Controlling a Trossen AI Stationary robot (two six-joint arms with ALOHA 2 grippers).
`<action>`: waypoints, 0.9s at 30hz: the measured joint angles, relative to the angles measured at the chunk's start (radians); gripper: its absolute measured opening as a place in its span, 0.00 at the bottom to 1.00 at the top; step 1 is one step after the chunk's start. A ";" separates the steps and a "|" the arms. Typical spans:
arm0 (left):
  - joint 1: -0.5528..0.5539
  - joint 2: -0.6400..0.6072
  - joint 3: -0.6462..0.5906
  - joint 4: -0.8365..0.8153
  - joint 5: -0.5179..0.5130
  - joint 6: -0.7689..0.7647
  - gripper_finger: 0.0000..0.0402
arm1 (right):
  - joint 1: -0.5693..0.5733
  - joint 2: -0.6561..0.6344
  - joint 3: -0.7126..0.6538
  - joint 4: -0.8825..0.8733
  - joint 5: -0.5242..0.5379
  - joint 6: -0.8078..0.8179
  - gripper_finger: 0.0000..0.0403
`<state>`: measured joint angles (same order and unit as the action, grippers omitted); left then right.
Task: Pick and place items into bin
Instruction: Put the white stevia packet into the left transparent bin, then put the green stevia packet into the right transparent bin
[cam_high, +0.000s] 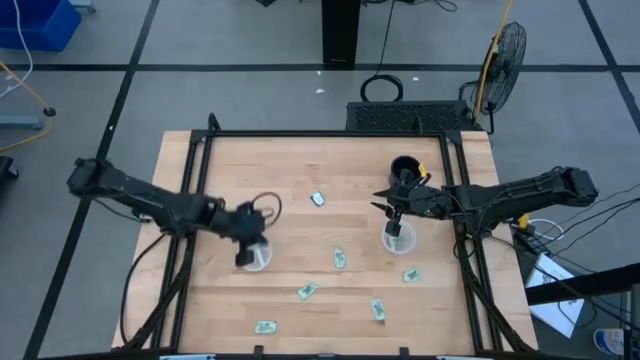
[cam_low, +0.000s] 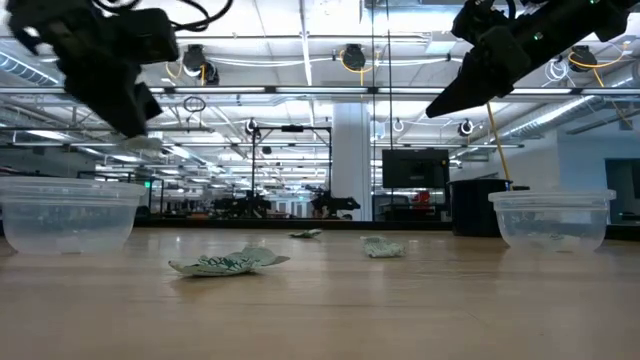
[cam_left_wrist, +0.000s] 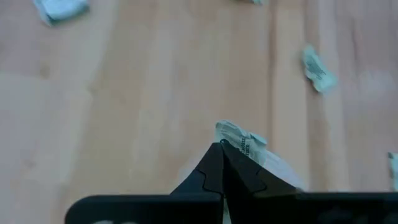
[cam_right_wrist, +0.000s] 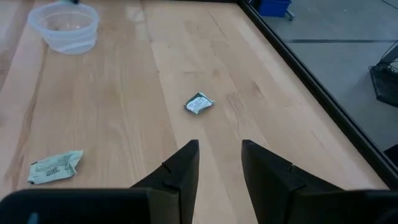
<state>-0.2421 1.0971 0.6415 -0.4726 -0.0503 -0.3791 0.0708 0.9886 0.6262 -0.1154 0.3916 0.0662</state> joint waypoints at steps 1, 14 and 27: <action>-0.035 0.015 0.000 0.002 -0.020 -0.045 0.00 | 0.000 0.000 0.000 0.000 0.000 0.000 0.29; -0.149 0.242 -0.001 -0.094 -0.085 -0.468 0.04 | 0.000 0.000 0.000 0.042 0.000 0.000 0.29; -0.137 0.242 0.048 -0.107 -0.023 -0.458 0.22 | -0.052 0.053 0.000 0.143 -0.005 0.044 0.33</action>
<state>-0.3790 1.3396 0.6893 -0.5792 -0.0732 -0.8370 0.0190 1.0416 0.6262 0.0280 0.3865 0.1101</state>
